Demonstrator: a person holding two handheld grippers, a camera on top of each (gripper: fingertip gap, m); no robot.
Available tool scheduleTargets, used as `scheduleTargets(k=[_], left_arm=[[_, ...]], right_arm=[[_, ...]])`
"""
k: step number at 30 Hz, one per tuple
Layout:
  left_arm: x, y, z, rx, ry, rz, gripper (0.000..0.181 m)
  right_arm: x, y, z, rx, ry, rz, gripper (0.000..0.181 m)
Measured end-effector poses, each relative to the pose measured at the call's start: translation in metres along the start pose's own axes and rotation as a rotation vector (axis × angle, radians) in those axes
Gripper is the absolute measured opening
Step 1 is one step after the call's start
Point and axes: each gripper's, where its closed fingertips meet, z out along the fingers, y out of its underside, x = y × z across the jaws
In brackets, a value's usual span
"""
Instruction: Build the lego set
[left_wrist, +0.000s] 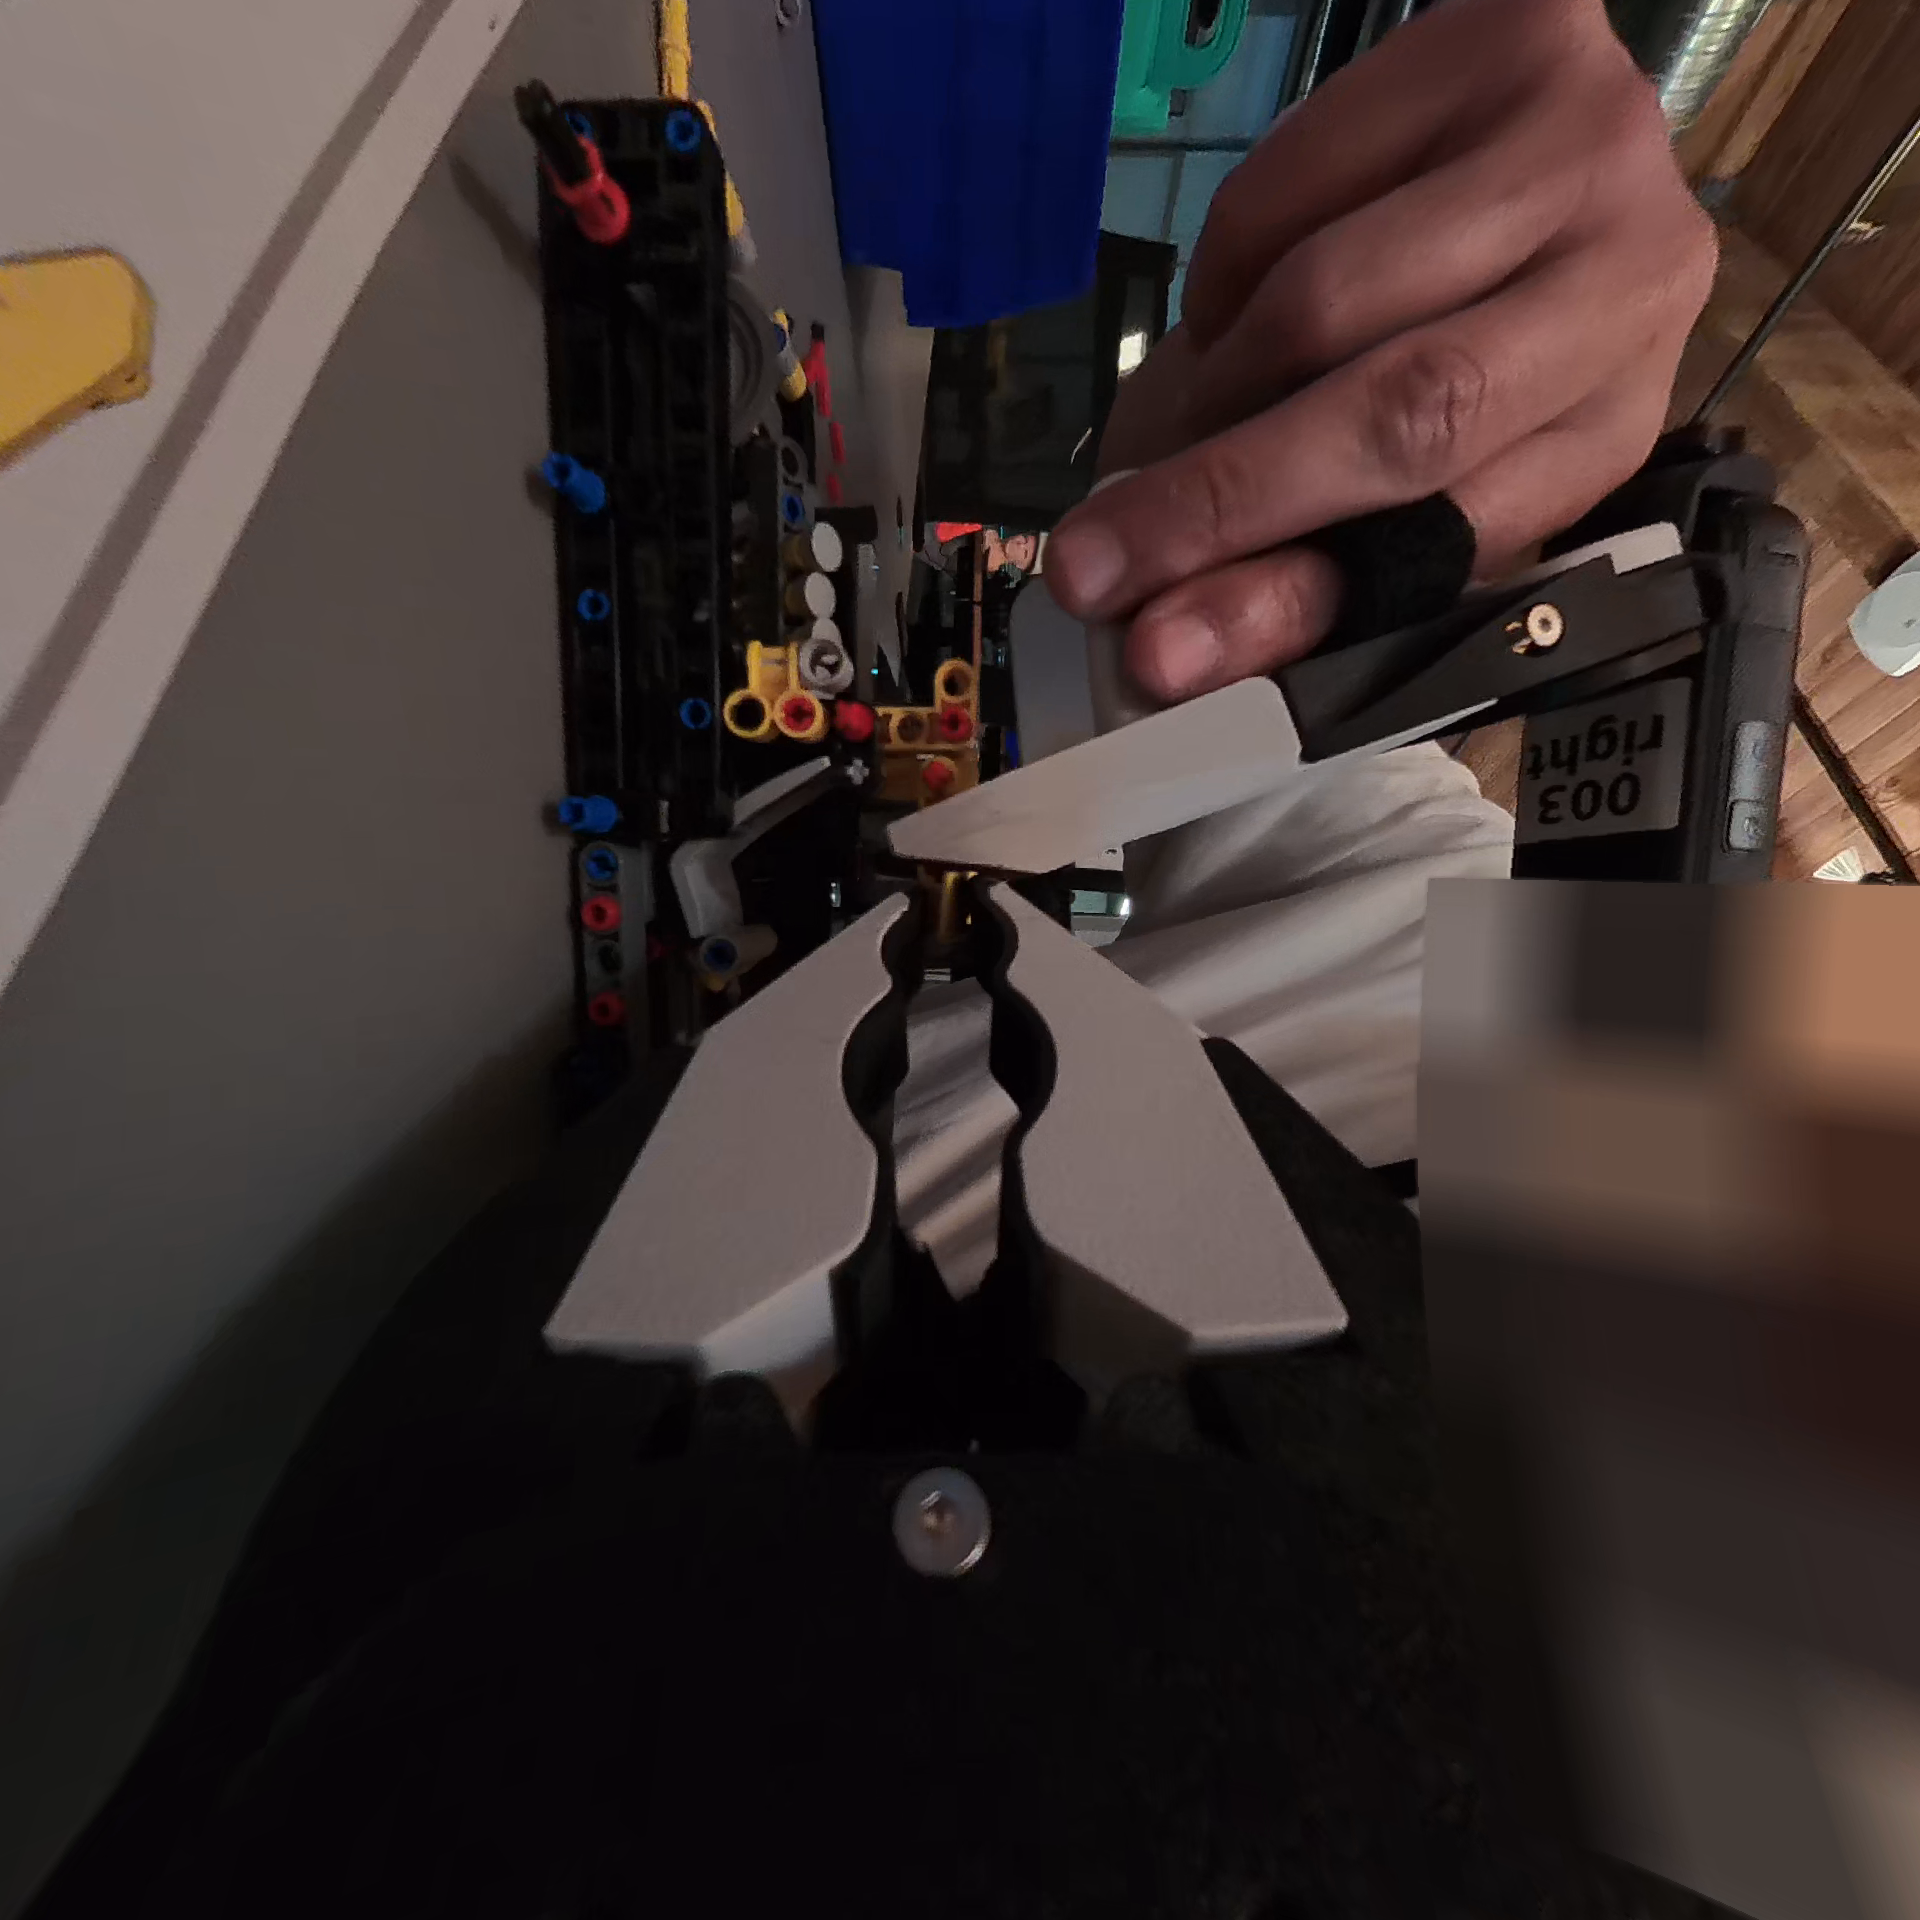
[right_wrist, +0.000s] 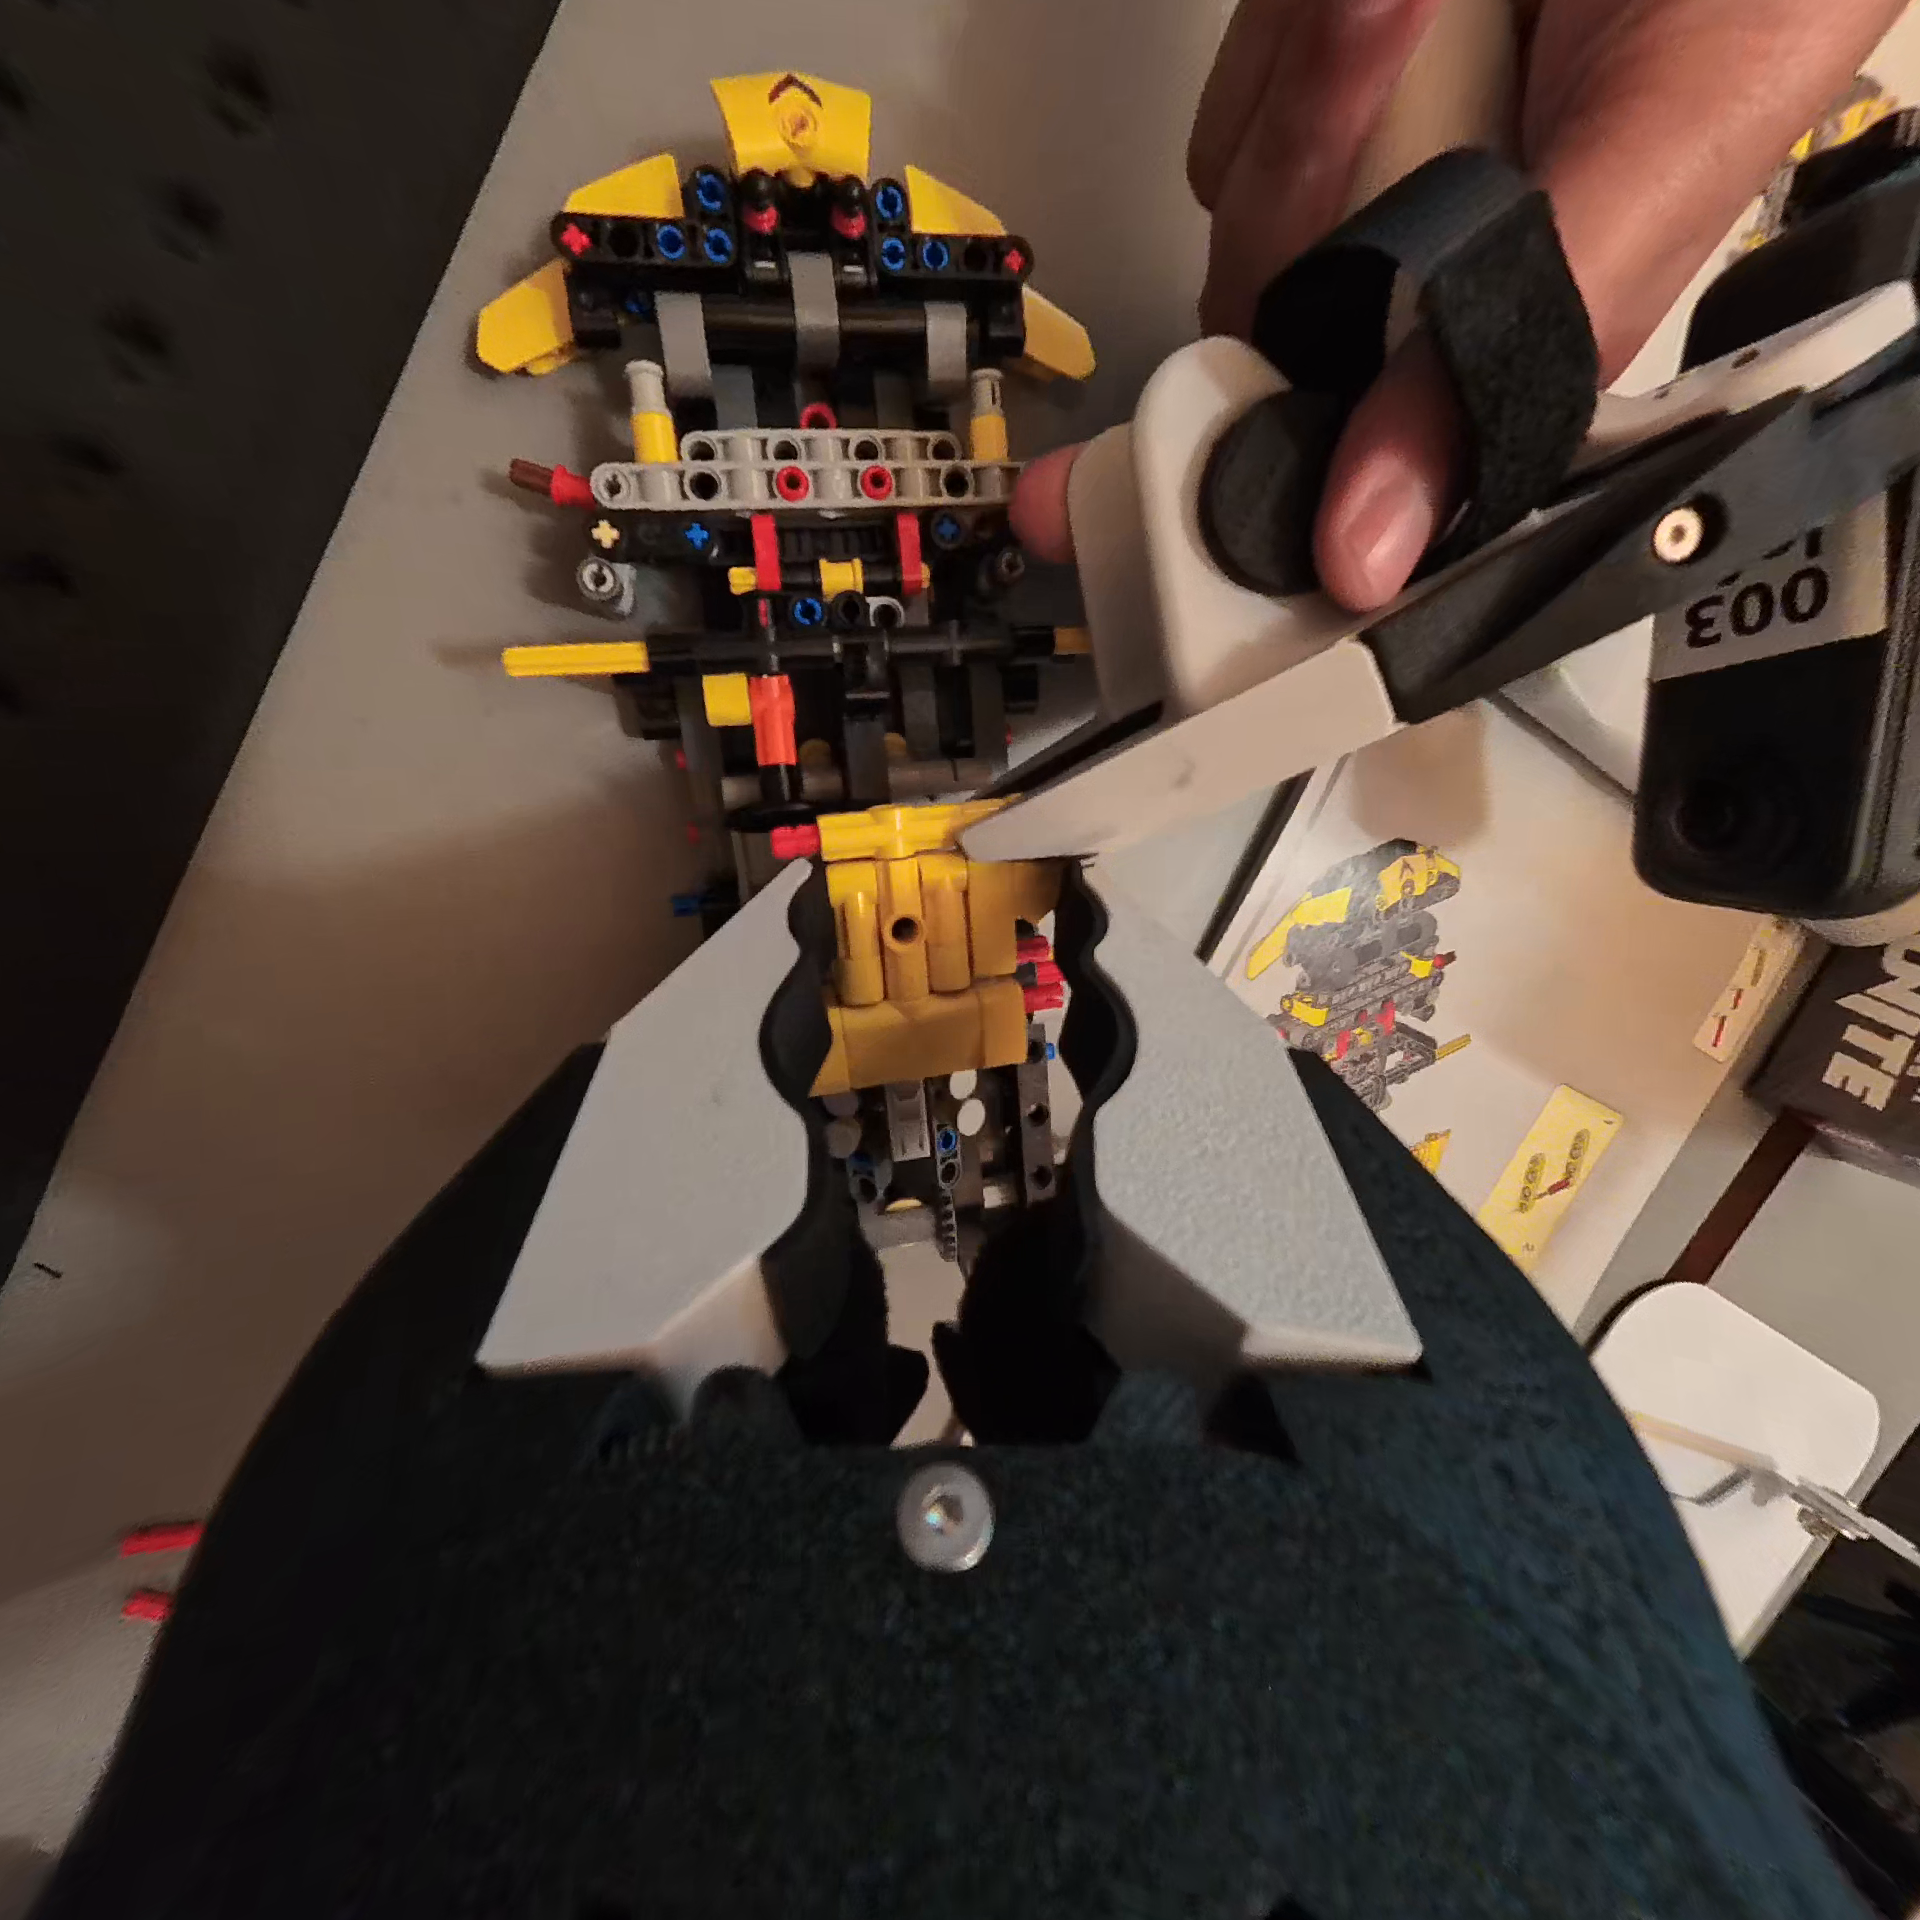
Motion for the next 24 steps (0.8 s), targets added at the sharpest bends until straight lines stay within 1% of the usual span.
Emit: scheduleTargets(k=[3, 7, 10, 12, 15, 18, 24], left_arm=[[0.0, -0.001, 0.001, 0.004, -0.037, 0.046, 0.007], [0.001, 0.003, 0.001, -0.036, -0.099, 0.147, 0.008], [0.002, 0.003, 0.0, -0.055, -0.105, 0.168, 0.008], [0.002, 0.003, 0.0, -0.058, -0.097, 0.163, 0.007], [0.002, 0.003, 0.0, -0.062, -0.089, 0.161, 0.007], [0.002, 0.003, 0.0, -0.067, -0.086, 0.167, 0.007], [0.0, 0.002, -0.002, -0.039, -0.117, 0.187, 0.013]], right_arm=[[0.0, 0.001, -0.001, 0.0, 0.01, 0.011, 0.042], [-0.001, -0.002, -0.001, -0.003, 0.054, 0.0, 0.044], [0.0, 0.0, -0.008, -0.004, 0.078, 0.053, 0.046], [0.002, 0.001, -0.019, 0.037, 0.107, 0.142, 0.048], [-0.005, 0.001, -0.033, 0.125, 0.136, 0.313, 0.05], [-0.01, 0.003, -0.035, 0.173, 0.238, 0.427, 0.05], [-0.015, -0.009, -0.045, 0.37, 0.428, 0.732, 0.047]])
